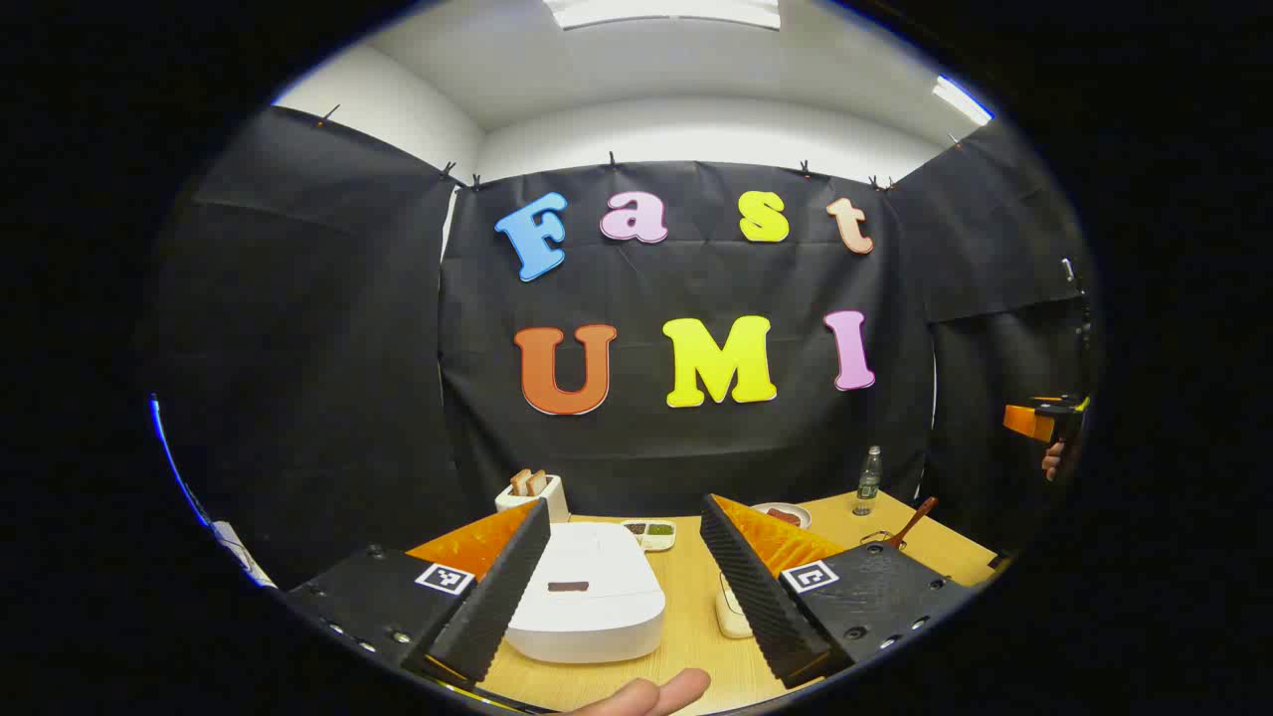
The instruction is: Close the left gripper, press the button to open the rice cooker; take a wooden spoon from the chopstick holder with the right hand, scoop a spoonful of rice and pour it into the rice cooker, then put the wooden spoon back into the chopstick holder.
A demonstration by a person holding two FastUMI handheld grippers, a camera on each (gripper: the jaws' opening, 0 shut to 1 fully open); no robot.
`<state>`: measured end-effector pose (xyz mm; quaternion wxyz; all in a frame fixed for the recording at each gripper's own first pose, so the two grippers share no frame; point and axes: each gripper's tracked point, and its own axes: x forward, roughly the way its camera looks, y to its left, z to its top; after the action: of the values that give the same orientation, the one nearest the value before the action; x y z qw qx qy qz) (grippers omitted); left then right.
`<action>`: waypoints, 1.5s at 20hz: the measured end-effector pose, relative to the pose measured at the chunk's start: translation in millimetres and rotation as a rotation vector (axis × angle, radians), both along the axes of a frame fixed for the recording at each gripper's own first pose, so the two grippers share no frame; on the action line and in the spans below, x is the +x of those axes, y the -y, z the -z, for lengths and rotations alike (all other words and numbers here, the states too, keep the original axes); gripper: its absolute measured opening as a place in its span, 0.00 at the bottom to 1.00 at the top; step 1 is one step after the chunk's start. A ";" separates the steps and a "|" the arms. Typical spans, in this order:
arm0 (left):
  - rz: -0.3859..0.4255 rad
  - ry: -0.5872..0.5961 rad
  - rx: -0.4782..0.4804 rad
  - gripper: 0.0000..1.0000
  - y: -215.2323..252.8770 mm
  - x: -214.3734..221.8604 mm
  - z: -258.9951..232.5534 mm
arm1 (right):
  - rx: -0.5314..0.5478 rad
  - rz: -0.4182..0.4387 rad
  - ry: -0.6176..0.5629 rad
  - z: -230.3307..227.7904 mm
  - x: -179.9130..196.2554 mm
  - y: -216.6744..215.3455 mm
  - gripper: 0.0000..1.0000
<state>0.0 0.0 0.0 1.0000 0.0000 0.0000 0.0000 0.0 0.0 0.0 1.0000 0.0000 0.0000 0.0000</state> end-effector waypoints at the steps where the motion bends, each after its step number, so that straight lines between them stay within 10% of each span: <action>1: 0.002 -0.002 0.002 0.97 1.3 0.9 0.4 | -0.006 -0.001 0.009 -2.0 -1.3 1.0 1.00; 18: 0.021 0.061 -0.010 0.96 -11.2 8.1 -9.2 | -0.078 0.041 0.133 -19.2 -12.7 4.8 1.00; 28: 0.083 -0.022 -0.026 0.47 -5.5 26.2 10.6 | -0.074 -0.011 0.197 -29.2 -17.3 -14.4 0.99; 30: 0.004 -0.031 -0.002 0.17 -23.0 34.6 14.3 | -0.107 -0.006 0.231 -30.3 -22.6 -15.5 1.00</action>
<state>34.6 23.0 -14.3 0.9999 -0.0010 0.0154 -0.0021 -22.6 15.5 30.3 0.9919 -0.0534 -0.1150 0.0028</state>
